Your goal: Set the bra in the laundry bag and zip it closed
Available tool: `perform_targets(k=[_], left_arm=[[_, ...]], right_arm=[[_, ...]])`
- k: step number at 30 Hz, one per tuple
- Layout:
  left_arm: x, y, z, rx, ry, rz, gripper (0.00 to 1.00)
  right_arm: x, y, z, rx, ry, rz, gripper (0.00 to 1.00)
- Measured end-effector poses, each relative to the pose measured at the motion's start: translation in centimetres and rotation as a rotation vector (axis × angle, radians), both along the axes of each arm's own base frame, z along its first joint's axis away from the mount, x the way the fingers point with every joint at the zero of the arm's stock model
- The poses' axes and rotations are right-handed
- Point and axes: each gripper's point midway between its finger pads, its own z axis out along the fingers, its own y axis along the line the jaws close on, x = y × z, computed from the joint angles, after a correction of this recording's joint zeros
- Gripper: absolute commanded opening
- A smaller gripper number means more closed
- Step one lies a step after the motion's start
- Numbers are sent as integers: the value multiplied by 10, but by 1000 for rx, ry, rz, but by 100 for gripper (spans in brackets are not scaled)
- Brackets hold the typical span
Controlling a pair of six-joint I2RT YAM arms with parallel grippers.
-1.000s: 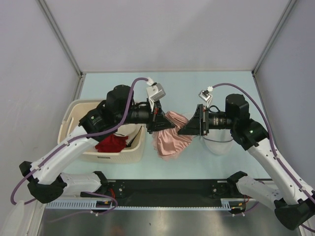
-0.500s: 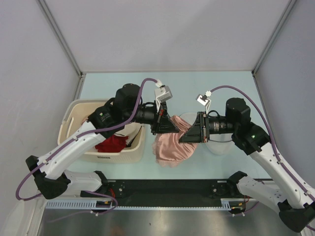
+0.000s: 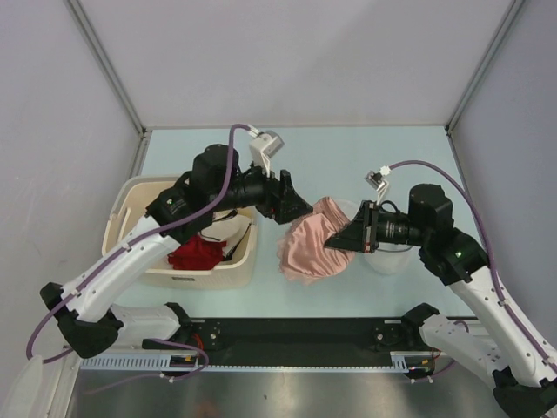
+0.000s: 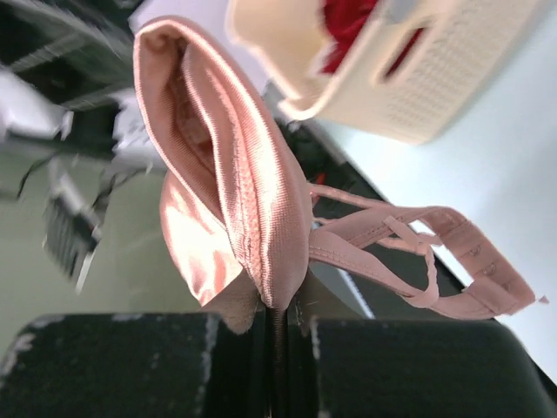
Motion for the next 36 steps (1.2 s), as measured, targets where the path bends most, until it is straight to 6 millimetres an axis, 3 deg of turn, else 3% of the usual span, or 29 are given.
perform_targets(k=[2,6,9,14,18,22,26,36], left_arm=[[19,10,1,-7,29,121,89],[49,15,-17,15,113,285,79],[74,4,-54,78,207,359,70],[109,-25,-146,246,358,406,59],[129,-42,-206,360,431,426,66],[146,-51,-238,444,457,480,72],[155,-51,-255,491,463,528,68],[149,-48,-306,591,526,536,65]], right_arm=[[8,-10,-8,-36,22,-79,0],[28,-37,-29,-137,78,-273,0],[44,-62,-43,-223,115,-424,0],[63,-108,-54,-351,144,-651,0],[72,-138,-57,-425,163,-784,0],[82,-152,-58,-461,180,-841,0],[94,-160,-67,-497,208,-860,0],[122,-168,-79,-562,208,-852,0]])
